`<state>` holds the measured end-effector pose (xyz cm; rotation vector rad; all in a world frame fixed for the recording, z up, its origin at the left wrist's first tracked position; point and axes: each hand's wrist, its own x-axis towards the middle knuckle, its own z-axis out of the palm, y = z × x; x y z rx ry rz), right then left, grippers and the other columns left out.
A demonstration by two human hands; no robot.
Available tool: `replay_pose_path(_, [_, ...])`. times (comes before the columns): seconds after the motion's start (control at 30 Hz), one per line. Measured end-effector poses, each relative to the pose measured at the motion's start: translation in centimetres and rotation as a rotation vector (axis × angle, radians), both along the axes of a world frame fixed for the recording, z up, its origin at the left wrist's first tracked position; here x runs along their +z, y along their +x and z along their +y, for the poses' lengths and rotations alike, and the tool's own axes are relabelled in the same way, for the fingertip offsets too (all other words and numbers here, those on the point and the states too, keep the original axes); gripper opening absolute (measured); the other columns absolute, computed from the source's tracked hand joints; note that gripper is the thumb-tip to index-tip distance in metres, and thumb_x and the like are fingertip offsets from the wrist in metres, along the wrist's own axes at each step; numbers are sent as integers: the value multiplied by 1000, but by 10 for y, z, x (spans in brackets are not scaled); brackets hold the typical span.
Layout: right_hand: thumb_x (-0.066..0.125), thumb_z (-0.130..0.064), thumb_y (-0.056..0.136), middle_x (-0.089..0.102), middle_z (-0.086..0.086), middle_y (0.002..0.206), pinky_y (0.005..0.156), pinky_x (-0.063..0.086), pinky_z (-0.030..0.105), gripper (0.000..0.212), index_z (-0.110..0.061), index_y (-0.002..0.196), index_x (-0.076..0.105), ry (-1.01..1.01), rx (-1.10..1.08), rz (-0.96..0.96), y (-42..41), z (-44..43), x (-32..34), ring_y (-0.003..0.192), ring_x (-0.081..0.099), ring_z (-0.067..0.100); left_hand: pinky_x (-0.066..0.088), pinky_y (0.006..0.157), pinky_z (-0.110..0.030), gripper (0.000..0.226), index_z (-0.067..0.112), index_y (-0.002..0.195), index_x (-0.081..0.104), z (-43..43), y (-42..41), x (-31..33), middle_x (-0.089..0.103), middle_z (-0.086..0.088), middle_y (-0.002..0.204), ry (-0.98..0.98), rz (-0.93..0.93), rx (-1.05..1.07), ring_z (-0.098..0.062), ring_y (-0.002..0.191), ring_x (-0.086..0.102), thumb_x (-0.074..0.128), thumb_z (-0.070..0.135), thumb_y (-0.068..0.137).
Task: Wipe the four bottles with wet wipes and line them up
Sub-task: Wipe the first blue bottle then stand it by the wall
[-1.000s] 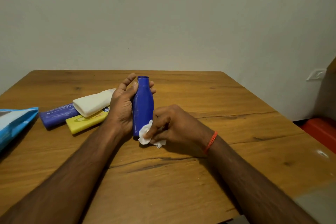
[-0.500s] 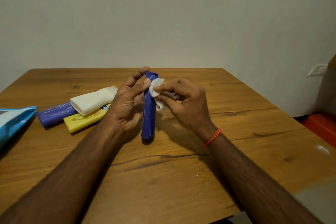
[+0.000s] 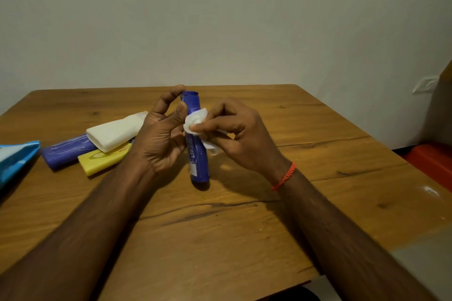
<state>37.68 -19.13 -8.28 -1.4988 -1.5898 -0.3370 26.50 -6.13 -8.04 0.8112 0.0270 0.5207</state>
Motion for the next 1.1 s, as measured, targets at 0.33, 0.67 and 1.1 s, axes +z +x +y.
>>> replay_pose_path(0.33, [76,-17,86,55,-3,99,75,52,24,22,-16,107,76,-477,43,-238,-8,-2,-3,90,52,9,58,70,-30,42,25,117,65,20,2,0,71,-1,101,125,78,205,-17,88,61,69,9,78])
replay_pose_path(0.67, [74,-10,87,62,13,97,82,42,5,21,-7,108,75,168,-255,-84,-4,0,0,93,48,3,60,66,-36,32,24,110,66,-5,6,4,74,-5,102,213,99,184,-22,86,72,67,15,79])
replay_pose_path(1.1, [74,-12,87,70,12,109,86,52,18,26,-7,112,71,178,-242,-53,3,2,-4,104,63,17,60,73,-30,38,9,136,56,-2,2,-3,71,-6,103,244,168,50,-14,83,69,46,24,103])
